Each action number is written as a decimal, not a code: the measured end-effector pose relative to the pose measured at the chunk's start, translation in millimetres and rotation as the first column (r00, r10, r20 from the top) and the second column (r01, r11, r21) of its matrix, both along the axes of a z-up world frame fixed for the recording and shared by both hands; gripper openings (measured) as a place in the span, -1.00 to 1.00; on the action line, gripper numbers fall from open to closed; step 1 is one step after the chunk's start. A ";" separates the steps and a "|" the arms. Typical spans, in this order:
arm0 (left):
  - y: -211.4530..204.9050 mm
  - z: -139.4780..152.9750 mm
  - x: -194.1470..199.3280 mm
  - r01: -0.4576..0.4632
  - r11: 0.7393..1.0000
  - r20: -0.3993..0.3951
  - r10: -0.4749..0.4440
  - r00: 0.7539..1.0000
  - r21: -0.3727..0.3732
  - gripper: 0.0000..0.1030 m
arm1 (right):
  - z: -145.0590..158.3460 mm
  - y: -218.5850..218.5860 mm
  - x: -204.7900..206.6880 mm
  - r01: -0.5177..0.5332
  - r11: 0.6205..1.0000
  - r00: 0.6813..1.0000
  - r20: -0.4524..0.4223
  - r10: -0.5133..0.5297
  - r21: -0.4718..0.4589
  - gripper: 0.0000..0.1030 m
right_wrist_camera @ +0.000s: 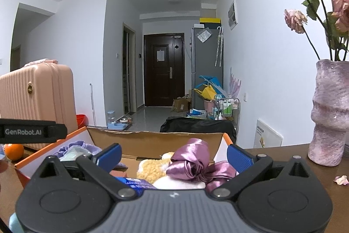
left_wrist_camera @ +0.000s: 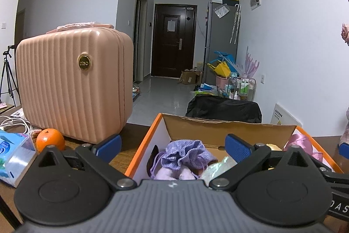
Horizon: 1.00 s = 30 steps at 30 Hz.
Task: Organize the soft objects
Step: 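Withdraw both grippers from the box toward the blue plush and white wedge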
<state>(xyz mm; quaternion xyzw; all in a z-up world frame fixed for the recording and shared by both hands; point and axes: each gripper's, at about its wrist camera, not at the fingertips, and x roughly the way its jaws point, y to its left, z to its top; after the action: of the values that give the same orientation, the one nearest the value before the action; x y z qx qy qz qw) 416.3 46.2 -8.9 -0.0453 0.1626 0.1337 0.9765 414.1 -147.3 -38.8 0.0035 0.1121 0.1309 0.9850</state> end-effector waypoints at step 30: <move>-7.7 -8.3 -89.7 0.030 1.000 -0.026 -0.030 0.999 0.005 1.00 | -4.9 -21.0 -99.3 0.015 1.000 1.000 0.004 -0.015 -0.017 1.00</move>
<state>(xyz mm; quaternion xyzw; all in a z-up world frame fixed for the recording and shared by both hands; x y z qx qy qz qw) 326.6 38.5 -17.2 -0.0384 0.1756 0.1202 0.9763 314.8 -168.3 -43.8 -0.0042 0.1114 0.1225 0.9862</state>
